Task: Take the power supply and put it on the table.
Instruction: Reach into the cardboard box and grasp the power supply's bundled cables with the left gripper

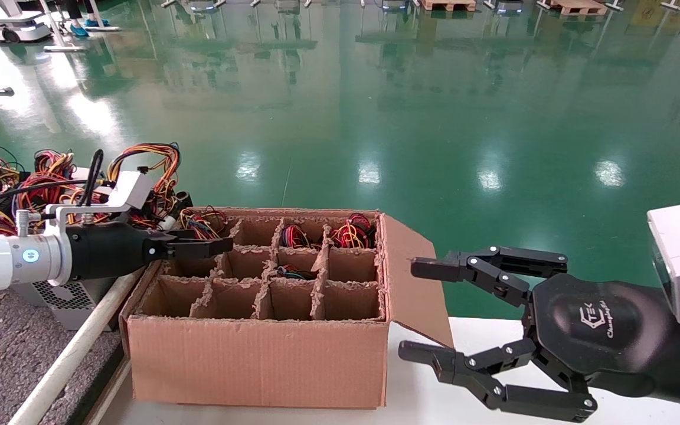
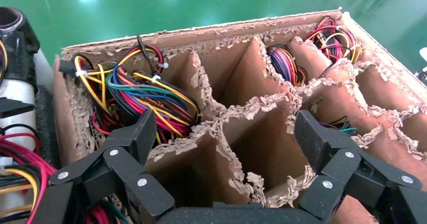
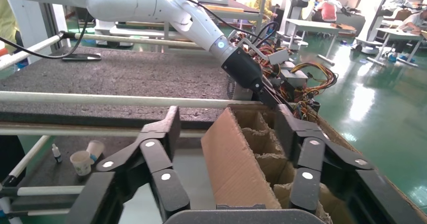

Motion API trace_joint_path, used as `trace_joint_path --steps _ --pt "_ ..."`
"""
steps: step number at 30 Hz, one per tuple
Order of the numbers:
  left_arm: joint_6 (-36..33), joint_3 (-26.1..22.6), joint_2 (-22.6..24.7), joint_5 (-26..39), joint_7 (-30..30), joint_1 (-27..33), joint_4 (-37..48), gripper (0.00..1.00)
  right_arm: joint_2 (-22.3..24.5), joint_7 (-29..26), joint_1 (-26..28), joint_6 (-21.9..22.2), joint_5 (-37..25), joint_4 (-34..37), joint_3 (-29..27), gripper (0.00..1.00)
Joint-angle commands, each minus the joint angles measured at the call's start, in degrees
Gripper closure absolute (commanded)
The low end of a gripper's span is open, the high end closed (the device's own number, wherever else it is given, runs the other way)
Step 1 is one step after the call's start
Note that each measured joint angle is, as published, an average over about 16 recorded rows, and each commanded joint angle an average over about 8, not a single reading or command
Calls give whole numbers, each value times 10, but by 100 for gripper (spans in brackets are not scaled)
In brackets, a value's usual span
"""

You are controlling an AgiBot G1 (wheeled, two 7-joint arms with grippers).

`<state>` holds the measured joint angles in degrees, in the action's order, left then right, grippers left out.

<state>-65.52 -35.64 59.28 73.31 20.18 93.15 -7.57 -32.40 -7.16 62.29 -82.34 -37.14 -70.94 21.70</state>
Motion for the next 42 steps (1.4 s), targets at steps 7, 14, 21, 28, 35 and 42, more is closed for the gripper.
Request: trace_joint_path --steps 7,14,21,28,35,42 --pt "14 4 6 -6 24 -2 21 0 0 0 0 0 0 0 0 0" --pt "38 10 19 -14 37 -2 39 0 0 0 0 0 0 0 0 0" --pt "53 14 32 -20 38 -4 48 35 0 0 0 0 0 0 0 0" --pt "65 20 42 -29 24 -10 52 100 0 0 0 0 0 0 0 0" --pt "80 21 48 -28 0 -16 52 100 0 0 0 0 0 0 0 0" --pt "93 25 51 -34 -30 -23 50 100 0 0 0 0 0 0 0 0"
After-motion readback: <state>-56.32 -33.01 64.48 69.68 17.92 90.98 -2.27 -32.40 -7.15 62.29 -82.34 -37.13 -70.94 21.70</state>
